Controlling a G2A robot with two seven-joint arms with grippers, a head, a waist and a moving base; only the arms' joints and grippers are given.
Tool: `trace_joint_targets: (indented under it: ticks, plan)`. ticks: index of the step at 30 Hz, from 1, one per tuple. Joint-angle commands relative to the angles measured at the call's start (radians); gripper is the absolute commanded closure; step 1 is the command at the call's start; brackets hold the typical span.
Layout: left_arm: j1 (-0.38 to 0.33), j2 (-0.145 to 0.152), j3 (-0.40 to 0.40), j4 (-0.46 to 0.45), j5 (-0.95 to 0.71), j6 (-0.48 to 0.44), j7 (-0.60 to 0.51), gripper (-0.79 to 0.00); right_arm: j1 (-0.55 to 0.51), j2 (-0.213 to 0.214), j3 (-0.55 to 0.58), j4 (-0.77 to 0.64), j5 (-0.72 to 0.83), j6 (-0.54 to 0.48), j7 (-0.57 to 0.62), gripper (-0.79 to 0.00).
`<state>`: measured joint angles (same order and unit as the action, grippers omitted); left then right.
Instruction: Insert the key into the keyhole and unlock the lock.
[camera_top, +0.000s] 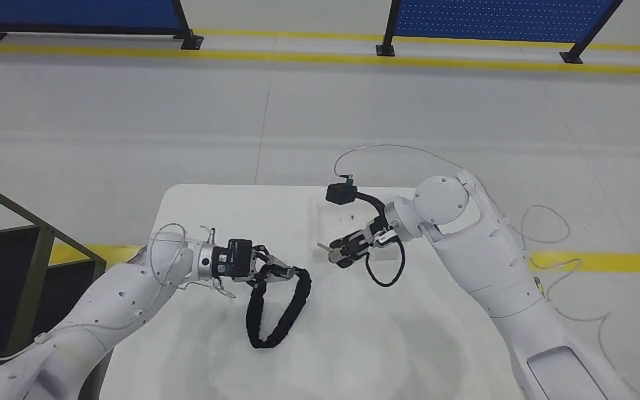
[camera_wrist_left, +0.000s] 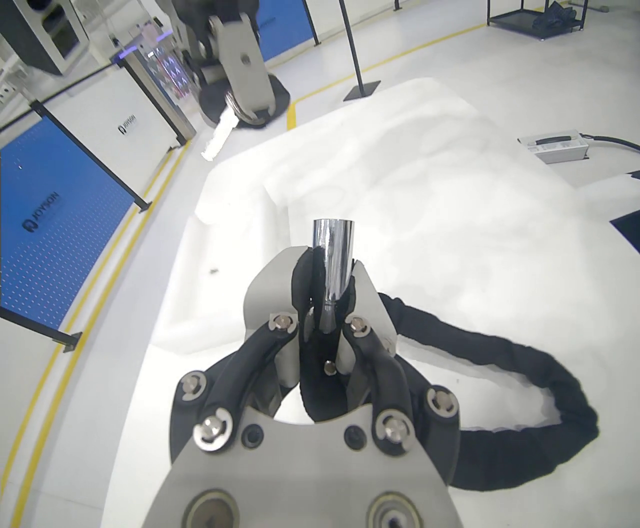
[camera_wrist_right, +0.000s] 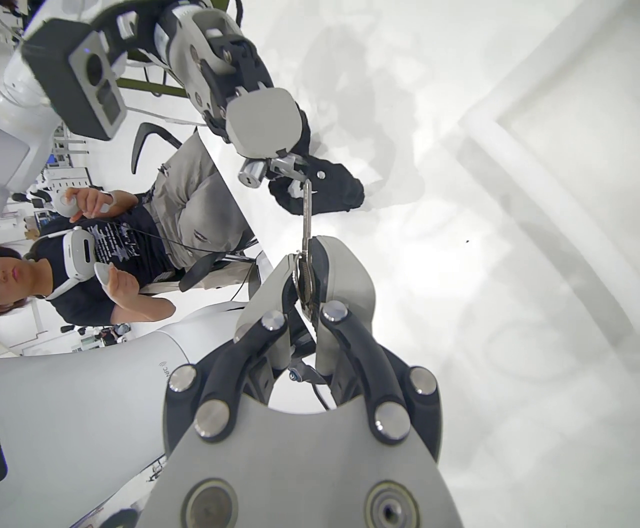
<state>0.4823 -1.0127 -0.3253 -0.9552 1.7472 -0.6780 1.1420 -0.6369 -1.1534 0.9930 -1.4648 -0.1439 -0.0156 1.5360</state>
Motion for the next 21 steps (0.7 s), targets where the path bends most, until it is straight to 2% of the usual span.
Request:
trace_joint_targets:
  ticks: [1, 6, 13, 18, 21]
  plan:
    - [0.002, 0.02, -0.017, -0.053, 0.001, -0.003, -0.003, 0.0, 0.024, 0.018, -0.047, -0.028, 0.033, 0.018, 0.0, 0.0]
    - [0.01, 0.064, -0.063, -0.166, 0.026, -0.023, -0.028, 0.0, 0.109, 0.087, -0.2, -0.119, 0.151, 0.072, 0.0, 0.0]
    - [0.055, 0.106, -0.124, -0.265, 0.027, -0.035, -0.035, 0.0, 0.263, 0.22, -0.347, -0.245, 0.334, 0.14, 0.0, 0.0]
    - [0.08, 0.13, -0.163, -0.328, -0.001, -0.01, -0.009, 0.0, 0.263, 0.22, -0.347, -0.245, 0.334, 0.14, 0.0, 0.0]
    - [0.08, 0.13, -0.163, -0.328, -0.001, -0.01, -0.009, 0.0, 0.263, 0.22, -0.347, -0.245, 0.334, 0.14, 0.0, 0.0]
